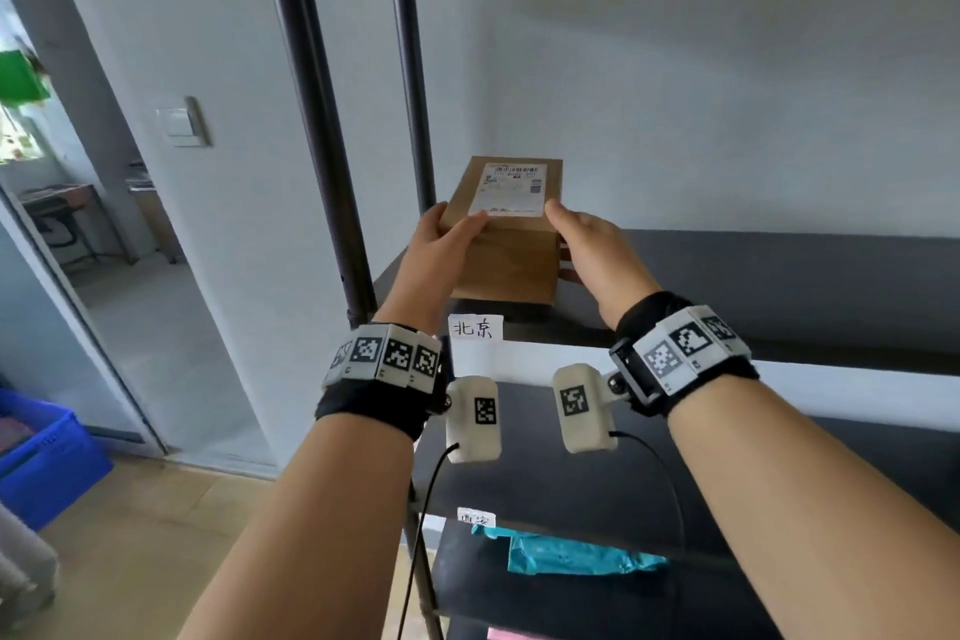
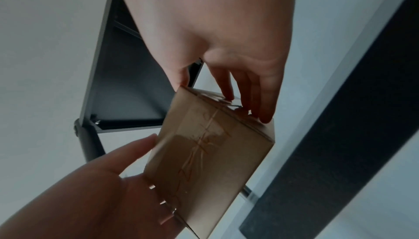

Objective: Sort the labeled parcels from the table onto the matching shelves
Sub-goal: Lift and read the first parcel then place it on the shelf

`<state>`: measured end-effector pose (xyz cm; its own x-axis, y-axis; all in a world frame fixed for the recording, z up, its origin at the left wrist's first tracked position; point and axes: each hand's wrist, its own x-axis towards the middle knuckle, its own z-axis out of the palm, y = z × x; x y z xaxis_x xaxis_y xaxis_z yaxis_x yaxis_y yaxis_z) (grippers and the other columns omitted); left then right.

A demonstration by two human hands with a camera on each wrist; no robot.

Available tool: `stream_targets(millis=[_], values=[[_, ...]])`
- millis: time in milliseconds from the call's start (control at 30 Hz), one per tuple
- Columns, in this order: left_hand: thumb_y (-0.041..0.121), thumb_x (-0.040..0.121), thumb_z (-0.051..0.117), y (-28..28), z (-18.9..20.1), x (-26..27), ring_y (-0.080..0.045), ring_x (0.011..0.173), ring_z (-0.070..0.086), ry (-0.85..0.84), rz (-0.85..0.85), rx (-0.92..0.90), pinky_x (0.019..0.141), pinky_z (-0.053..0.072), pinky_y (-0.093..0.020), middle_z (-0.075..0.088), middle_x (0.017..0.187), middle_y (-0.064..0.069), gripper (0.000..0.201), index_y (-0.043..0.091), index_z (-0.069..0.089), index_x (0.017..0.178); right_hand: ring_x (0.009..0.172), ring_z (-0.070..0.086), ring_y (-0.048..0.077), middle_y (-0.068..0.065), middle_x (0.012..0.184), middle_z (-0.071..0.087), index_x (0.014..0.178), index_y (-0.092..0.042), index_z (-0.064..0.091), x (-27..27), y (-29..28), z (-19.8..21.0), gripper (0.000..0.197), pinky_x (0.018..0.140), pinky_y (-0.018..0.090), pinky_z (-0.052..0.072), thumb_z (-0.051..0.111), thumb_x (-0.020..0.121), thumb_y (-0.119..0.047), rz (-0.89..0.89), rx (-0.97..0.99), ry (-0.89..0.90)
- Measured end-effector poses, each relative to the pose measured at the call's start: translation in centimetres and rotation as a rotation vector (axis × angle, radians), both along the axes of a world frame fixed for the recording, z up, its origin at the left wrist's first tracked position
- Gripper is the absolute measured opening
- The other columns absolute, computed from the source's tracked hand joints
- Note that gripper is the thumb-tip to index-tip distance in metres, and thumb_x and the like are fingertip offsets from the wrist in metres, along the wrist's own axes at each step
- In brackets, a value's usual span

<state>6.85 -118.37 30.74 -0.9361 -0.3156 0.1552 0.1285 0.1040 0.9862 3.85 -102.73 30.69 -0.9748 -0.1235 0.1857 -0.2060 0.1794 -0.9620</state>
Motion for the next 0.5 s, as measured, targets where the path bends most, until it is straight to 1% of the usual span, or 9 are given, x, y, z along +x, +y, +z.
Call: stream_targets(millis=[67,133,200,267,333,367,400,433,500], values=[[0.040,0.096,0.058,0.2,-0.2,-0.5,-0.018,0.118,0.056,-0.012,-0.014,-0.013,0.103,0.046,-0.035,0.058,0.130,0.001,0.058,0.020,0.041,0.148,0.105,0.063,0.011,-0.006,0.113,0.071,0.117,-0.025,0.068,-0.1,0.0,0.1,0.045,0.083,0.026,0.047,0.045,0.095,-0.057,-0.012,0.008,-0.008],[0.044,0.094,0.061,0.3,-0.6,-1.0,-0.020,0.118,0.058,-0.025,-0.024,0.003,0.105,0.047,-0.038,0.058,0.134,-0.001,0.064,0.020,0.039,0.149,0.095,0.063,0.007,-0.007,0.104,0.071,0.117,-0.021,0.067,-0.1,0.0,0.2,0.045,0.074,0.022,0.046,0.043,0.097,-0.054,-0.011,0.009,-0.023],[0.048,0.093,0.061,0.4,-1.0,-1.3,-0.020,0.119,0.059,-0.032,-0.023,0.002,0.105,0.048,-0.039,0.057,0.137,-0.002,0.070,0.020,0.037,0.152,0.090,0.062,0.006,-0.009,0.098,0.068,0.115,-0.021,0.065,-0.1,-0.1,0.1,0.043,0.070,0.021,0.045,0.041,0.099,-0.053,-0.009,0.017,-0.037],[0.049,0.094,0.059,0.4,-1.1,-1.5,-0.017,0.115,0.057,-0.021,-0.024,-0.016,0.099,0.047,-0.031,0.057,0.137,-0.002,0.070,0.018,0.036,0.152,0.095,0.062,0.010,-0.005,0.104,0.068,0.119,-0.021,0.065,-0.2,-0.2,0.0,0.047,0.075,0.025,0.047,0.040,0.099,-0.055,-0.011,0.032,-0.041],[0.048,0.095,0.058,0.3,-1.1,-1.5,-0.015,0.113,0.056,-0.004,-0.014,-0.045,0.093,0.045,-0.028,0.056,0.139,-0.003,0.070,0.016,0.035,0.153,0.105,0.061,0.016,0.000,0.114,0.067,0.122,-0.021,0.064,-0.2,-0.2,-0.1,0.051,0.083,0.030,0.046,0.037,0.098,-0.057,-0.021,0.050,-0.027],[0.048,0.095,0.058,0.2,-1.1,-1.5,-0.016,0.115,0.056,0.002,-0.002,-0.059,0.095,0.045,-0.028,0.054,0.142,-0.004,0.072,0.015,0.033,0.153,0.108,0.060,0.017,-0.001,0.117,0.066,0.124,-0.021,0.064,-0.1,-0.2,0.0,0.052,0.087,0.030,0.045,0.036,0.099,-0.057,-0.030,0.066,-0.016],[0.048,0.094,0.059,0.2,-1.0,-1.5,-0.017,0.122,0.054,0.009,0.016,-0.070,0.101,0.045,-0.031,0.052,0.146,-0.005,0.074,0.015,0.031,0.155,0.109,0.058,0.015,-0.004,0.118,0.065,0.127,-0.020,0.062,0.1,-0.1,0.0,0.054,0.089,0.030,0.043,0.034,0.100,-0.056,-0.042,0.079,0.003],[0.048,0.093,0.060,0.1,-1.0,-1.4,-0.020,0.129,0.052,0.023,0.044,-0.084,0.108,0.044,-0.035,0.049,0.149,-0.006,0.077,0.015,0.029,0.155,0.108,0.055,0.013,-0.008,0.115,0.063,0.131,-0.019,0.060,0.4,0.0,0.1,0.053,0.092,0.029,0.041,0.033,0.101,-0.054,-0.057,0.082,0.026],[0.048,0.091,0.062,0.2,-0.7,-1.2,-0.022,0.139,0.045,0.086,0.130,-0.138,0.113,0.041,-0.042,0.045,0.153,-0.006,0.077,0.017,0.032,0.154,0.108,0.051,0.010,-0.014,0.109,0.057,0.137,-0.016,0.055,1.1,0.3,0.2,0.051,0.093,0.027,0.039,0.032,0.104,-0.047,-0.086,0.074,0.066]])
